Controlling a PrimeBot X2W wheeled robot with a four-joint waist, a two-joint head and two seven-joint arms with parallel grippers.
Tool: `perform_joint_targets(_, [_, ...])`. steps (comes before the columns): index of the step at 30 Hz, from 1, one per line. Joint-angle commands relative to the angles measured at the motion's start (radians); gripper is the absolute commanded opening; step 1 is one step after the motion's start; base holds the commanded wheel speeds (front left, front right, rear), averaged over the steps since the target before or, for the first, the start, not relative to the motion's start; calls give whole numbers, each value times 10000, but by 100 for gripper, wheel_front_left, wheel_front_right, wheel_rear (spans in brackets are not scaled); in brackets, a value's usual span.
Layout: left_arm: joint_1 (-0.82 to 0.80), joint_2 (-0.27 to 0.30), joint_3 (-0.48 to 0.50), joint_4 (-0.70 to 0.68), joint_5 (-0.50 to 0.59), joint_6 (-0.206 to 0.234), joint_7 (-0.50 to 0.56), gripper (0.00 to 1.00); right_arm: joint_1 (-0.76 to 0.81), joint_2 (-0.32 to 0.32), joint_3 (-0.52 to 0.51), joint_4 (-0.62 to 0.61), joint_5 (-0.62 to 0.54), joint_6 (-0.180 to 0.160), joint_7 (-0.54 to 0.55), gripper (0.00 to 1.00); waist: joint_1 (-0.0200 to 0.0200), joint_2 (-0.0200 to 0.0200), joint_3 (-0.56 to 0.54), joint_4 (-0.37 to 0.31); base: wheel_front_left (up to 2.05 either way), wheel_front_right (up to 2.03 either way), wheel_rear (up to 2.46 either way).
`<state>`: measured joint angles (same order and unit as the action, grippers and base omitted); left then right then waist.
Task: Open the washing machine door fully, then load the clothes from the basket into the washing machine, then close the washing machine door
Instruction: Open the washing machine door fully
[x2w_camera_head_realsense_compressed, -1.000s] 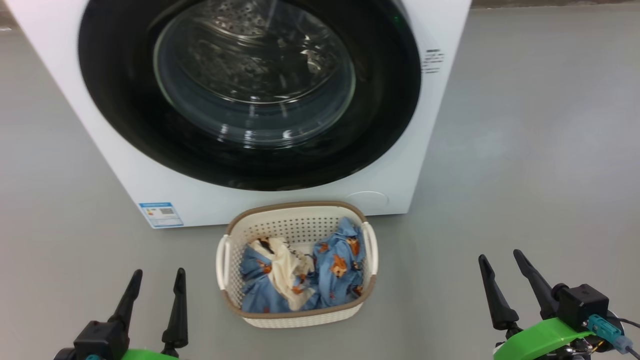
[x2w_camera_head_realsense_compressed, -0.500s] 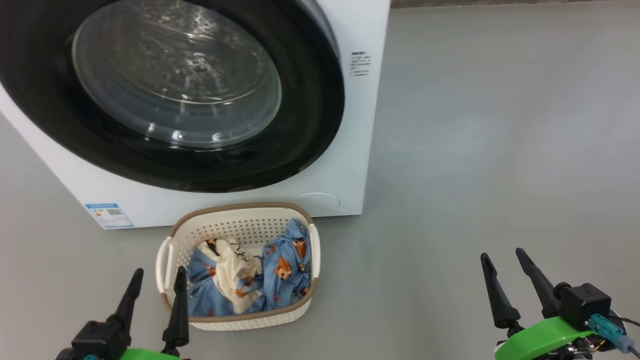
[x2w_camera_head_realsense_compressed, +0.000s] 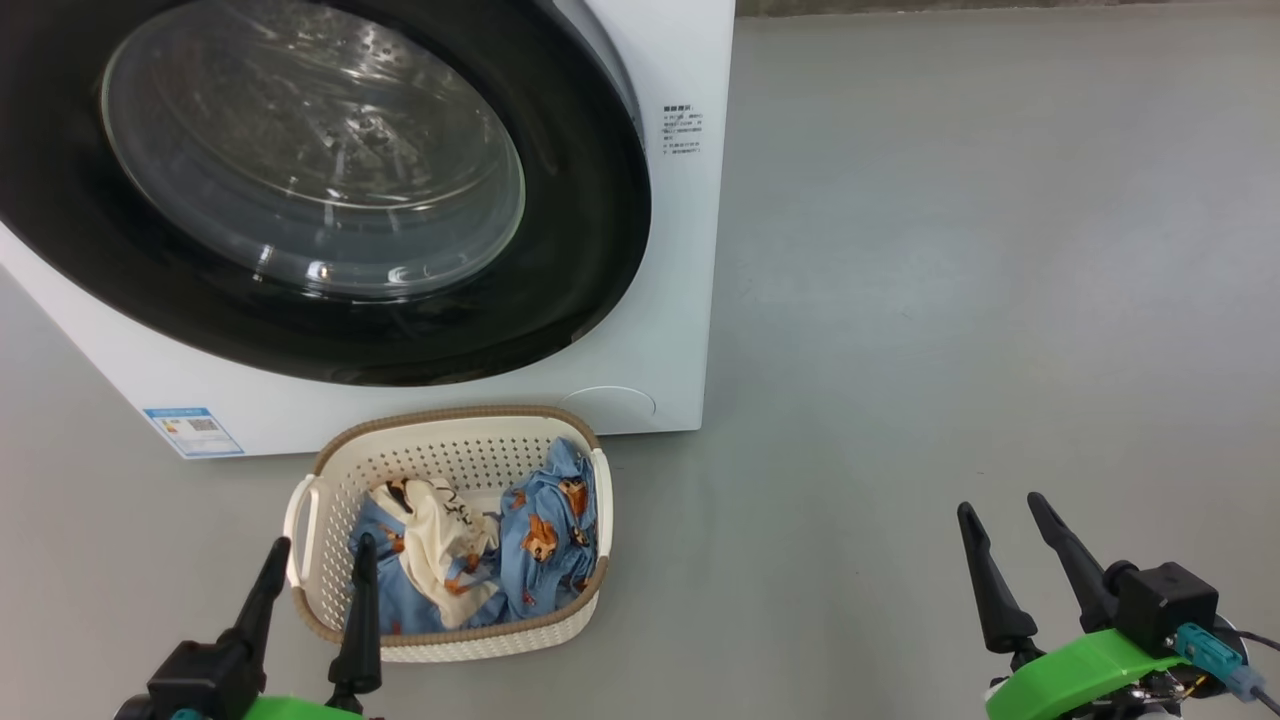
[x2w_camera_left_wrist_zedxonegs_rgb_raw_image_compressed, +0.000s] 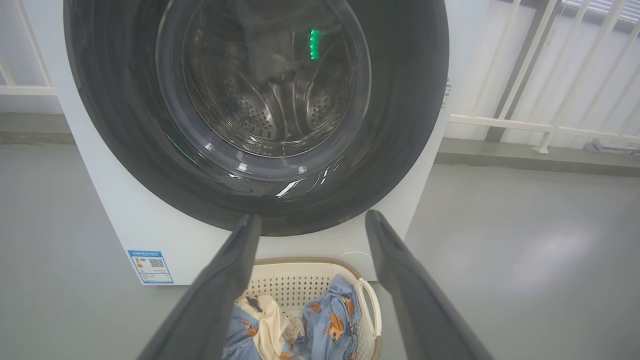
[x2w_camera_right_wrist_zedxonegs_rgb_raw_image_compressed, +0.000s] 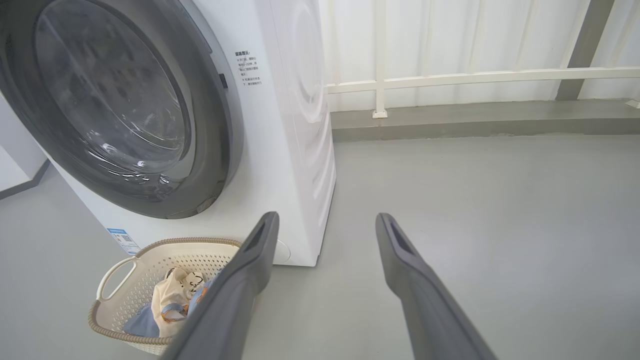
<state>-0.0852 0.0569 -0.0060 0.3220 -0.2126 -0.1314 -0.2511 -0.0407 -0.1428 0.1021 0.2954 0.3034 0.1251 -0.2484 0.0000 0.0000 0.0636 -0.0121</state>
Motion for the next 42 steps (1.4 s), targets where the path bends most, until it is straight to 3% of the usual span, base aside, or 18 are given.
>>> perform_joint_targets(1, [-372, 164, 275, -228, -128, 7, -107, 100, -417, -86, 262, -194, -120, 56, -134, 100, 0, 0, 6, -1, 0, 0, 0])
perform_joint_targets(7, [-342, 100, 306, -237, -192, 7, -107, 100, -917, 91, 289, -121, 372, 56, -134, 100, 0, 0, 204, 8, 0, 0, 0])
perform_joint_targets(8, [-371, 88, 314, -249, -203, 7, -107, 100, -1073, 167, 243, -91, 632, 56, -134, 91, 0, 0, 275, 16, 0, 0, 0])
perform_joint_targets(9, [-401, 75, 319, -262, -212, 7, -107, 100, -1259, 227, 188, -84, 868, 56, -134, 45, 0, 0, 345, 27, 0, 0, 0])
perform_joint_targets(10, [-426, 61, 320, -270, -220, 7, -107, 100, -1451, 263, 164, -78, 1052, 56, -134, 30, 0, 0, 400, 41, 0, 0, 0])
perform_joint_targets(11, [-454, 47, 315, -276, -230, 7, -107, 100, -1652, 300, 166, -95, 1247, 56, -134, 0, 0, 0, 471, 60, 0, 0, 0])
perform_joint_targets(16, [-649, -10, 216, -270, -307, 7, -107, 100, -2647, 492, 194, -370, 2586, 56, -134, 0, 0, 0, 826, 228, 0, 0, 0])
perform_joint_targets(22, [-998, -47, 26, -278, -402, 7, -107, 100, -3885, 504, 197, -486, 5207, 56, -134, 0, 0, 0, 1335, 599, 0, 0, 0])
perform_joint_targets(28, [-1343, -61, -176, -306, -570, 7, -107, 100, -5132, -260, 422, -265, 8102, 56, -134, 0, 0, 0, 1939, 1100, 0, 0, 0])
perform_joint_targets(29, [-1343, -61, -176, -306, -570, 7, -107, 100, -5132, -260, 422, -265, 8102, 56, -134, 0, 0, 0, 1939, 1100, 0, 0, 0])
perform_joint_targets(34, [-1699, -64, -503, -319, -913, 7, -107, 100, -6367, -1418, 1405, -92, 10502, 56, 180, 0, 0, 0, 2527, 1618, 0, 0, 0])
perform_joint_targets(42, [-2005, -65, -914, -305, -1224, 8, -107, 100, -7441, -2368, 1881, -346, 12389, 56, 1720, 0, 0, 0, 2980, 2178, 0, 0, 0])
